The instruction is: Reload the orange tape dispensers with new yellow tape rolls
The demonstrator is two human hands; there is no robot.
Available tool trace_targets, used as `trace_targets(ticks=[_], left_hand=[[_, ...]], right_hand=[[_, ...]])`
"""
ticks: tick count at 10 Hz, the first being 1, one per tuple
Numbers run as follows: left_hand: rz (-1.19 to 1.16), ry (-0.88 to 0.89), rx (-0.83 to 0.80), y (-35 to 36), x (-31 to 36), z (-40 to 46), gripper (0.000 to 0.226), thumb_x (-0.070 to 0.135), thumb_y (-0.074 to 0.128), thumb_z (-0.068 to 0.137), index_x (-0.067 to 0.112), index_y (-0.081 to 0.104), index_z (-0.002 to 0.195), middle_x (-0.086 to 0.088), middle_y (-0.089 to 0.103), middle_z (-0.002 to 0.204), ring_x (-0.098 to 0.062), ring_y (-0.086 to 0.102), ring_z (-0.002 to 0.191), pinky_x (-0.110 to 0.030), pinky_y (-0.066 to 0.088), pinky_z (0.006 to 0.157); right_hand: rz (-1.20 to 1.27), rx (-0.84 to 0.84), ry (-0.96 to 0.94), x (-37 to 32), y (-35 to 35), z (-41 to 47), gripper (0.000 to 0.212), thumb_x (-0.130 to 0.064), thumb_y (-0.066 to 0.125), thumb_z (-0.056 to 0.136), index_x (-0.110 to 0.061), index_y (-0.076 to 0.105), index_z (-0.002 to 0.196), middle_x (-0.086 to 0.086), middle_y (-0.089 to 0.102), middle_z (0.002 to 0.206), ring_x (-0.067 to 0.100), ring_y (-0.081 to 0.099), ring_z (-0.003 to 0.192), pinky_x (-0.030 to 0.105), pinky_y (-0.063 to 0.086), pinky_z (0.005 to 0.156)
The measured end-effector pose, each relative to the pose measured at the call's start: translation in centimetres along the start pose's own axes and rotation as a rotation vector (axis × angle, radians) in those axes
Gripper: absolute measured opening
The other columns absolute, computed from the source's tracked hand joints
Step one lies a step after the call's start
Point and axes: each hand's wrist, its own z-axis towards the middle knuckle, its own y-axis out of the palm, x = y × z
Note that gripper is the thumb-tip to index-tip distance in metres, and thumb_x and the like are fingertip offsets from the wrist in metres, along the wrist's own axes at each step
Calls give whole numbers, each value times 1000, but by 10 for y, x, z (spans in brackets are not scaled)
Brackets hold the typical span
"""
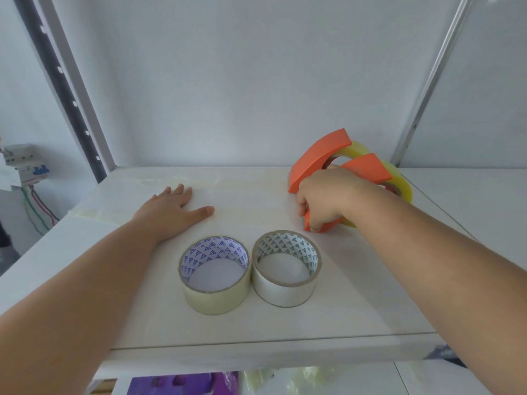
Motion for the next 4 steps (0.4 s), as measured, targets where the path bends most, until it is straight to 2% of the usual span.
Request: trace_targets(ticks=[2, 3, 4], left_hand=[[-198, -51, 67, -1, -4, 1, 80, 69, 51, 80, 29, 32, 147, 11, 17, 158, -14, 11, 147, -40, 14, 117], [-327, -86, 151, -7, -3, -2, 54, 47, 61, 86, 25, 52, 135, 3, 45, 146, -19, 43, 131, -32, 35, 104], [-896, -175, 342, -20, -12, 1, 26, 25, 62, 90, 19, 68, 114, -1, 65, 103, -21, 63, 84, -18, 47, 66]], right_hand=[[-21, 21, -9, -3, 3, -1, 33, -37, 67, 71, -36, 64, 103, -14, 64, 108, 14, 56, 99, 32, 34, 87], [-50, 65, -25, -4, 5, -1, 38, -38, 66, 73, -35, 60, 111, -10, 63, 116, 17, 56, 106, 33, 37, 91], [19, 150, -46, 1, 5, -3, 53, -49, 66, 72, -33, 57, 122, -6, 61, 124, 24, 55, 114, 38, 43, 95]])
